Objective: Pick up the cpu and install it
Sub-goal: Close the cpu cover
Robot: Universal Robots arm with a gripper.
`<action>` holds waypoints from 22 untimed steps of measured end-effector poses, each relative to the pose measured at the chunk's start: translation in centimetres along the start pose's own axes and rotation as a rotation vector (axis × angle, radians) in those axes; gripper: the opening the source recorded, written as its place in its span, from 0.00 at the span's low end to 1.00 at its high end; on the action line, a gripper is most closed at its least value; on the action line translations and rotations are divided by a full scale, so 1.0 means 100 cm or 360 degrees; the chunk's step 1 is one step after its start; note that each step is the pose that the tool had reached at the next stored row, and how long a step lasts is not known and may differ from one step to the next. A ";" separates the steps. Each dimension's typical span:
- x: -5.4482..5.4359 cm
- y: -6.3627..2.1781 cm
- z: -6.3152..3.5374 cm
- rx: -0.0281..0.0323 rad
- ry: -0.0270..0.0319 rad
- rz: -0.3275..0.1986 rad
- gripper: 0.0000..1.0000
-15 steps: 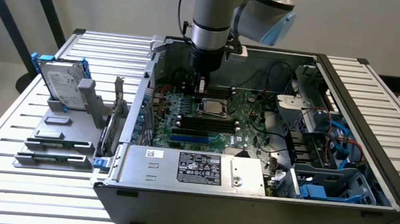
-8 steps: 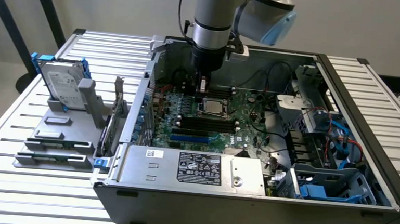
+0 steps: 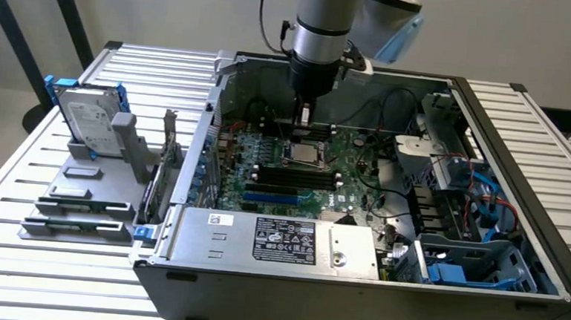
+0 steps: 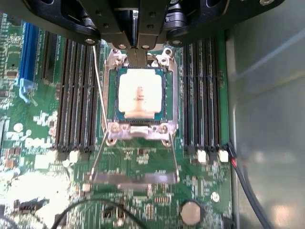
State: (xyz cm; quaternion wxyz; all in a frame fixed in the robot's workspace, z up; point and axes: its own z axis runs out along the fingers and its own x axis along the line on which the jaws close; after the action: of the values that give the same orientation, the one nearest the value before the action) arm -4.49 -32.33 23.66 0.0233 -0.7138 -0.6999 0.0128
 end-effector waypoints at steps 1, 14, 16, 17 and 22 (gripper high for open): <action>0.000 0.0032 -0.0027 0.00016 -0.00001 0.0000 0.11; 0.002 0.0567 -0.0272 0.00026 -0.00004 -0.0002 0.11; 0.002 0.0648 -0.0307 0.00026 -0.00003 -0.0002 0.11; 0.002 0.0687 -0.0326 0.00027 -0.00003 -0.0003 0.11; 0.002 0.0867 -0.0392 0.00027 -0.00003 -0.0005 0.11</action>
State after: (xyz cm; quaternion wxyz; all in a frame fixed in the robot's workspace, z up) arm 4.38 -32.33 27.13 0.0239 -0.7126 -0.7010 0.0134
